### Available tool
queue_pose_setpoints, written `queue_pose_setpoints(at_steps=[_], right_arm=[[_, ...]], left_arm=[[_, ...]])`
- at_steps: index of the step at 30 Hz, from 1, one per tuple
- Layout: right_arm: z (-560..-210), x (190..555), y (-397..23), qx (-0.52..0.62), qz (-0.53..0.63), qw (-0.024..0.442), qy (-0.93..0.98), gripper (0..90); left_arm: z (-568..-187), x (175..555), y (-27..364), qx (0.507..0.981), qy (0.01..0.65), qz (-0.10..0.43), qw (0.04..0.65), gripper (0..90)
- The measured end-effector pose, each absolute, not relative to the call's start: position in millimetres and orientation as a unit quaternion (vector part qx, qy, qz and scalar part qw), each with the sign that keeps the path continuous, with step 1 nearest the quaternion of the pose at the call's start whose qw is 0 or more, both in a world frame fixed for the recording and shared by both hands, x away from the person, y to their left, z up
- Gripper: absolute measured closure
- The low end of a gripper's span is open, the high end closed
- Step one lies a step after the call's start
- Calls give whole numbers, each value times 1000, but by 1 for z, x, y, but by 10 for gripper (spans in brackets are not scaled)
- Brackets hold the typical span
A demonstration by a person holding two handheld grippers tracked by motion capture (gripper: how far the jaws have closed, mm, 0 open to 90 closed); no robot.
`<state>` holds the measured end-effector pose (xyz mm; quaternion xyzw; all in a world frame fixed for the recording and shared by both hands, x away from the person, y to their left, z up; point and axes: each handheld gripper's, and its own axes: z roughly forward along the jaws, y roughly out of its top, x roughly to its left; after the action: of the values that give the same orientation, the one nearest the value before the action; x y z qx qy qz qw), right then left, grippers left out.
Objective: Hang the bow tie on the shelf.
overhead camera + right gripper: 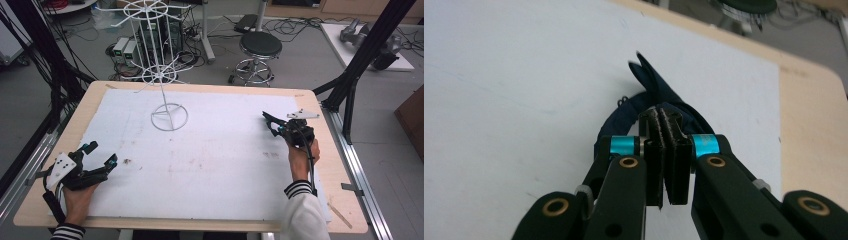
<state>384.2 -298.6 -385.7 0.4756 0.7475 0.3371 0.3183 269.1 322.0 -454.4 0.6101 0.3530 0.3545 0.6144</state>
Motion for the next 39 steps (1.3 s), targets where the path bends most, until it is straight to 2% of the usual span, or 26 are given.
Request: queue_pose_setpoints(at_steps=[7, 16, 39], right_arm=[[-371, 371, -280, 410, 415, 334, 740, 884], [-359, 359, -265, 375, 489, 315, 722, 884], [-334, 352, -214, 309, 551, 300, 715, 885]], left_arm=[[-454, 269, 322, 611, 353, 354, 614, 149], [-454, 269, 322, 611, 353, 355, 613, 150], [-454, 269, 322, 611, 353, 354, 614, 149]])
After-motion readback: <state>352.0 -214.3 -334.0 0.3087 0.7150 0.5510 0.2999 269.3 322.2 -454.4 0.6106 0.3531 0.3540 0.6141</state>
